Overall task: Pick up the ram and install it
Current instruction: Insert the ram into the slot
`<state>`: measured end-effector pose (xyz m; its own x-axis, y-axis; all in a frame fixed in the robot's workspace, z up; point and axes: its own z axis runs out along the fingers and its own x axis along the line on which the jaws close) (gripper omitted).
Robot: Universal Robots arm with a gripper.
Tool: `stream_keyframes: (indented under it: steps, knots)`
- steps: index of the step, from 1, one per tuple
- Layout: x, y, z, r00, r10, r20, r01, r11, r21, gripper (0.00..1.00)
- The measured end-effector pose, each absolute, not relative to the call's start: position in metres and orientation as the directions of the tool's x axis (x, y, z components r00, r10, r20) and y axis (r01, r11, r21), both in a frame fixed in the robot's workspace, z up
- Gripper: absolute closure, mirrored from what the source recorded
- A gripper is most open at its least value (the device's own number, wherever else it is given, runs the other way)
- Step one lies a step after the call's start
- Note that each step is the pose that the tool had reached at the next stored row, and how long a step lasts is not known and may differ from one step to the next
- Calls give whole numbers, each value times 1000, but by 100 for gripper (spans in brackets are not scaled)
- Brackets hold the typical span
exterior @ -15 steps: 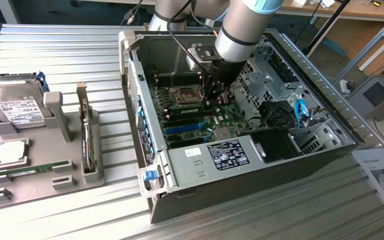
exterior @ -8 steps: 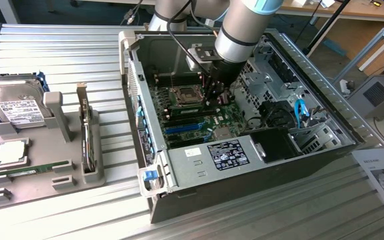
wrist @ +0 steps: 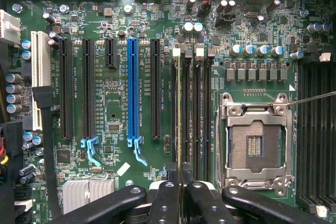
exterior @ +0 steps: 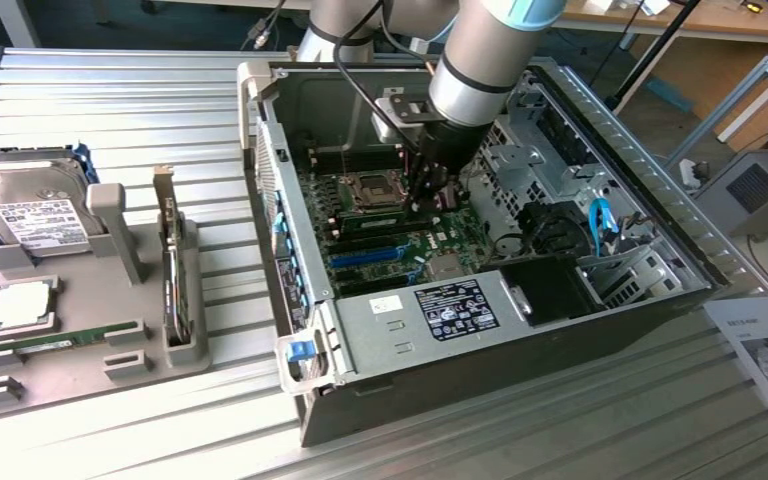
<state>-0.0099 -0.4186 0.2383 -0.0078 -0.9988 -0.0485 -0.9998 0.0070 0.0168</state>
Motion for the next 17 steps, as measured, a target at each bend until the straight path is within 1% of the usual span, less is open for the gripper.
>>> stream_keyframes:
  steps: [17]
  knots:
    - [-10, -419, 238, -8, -999, -49, -1000, 7, 17, 88]
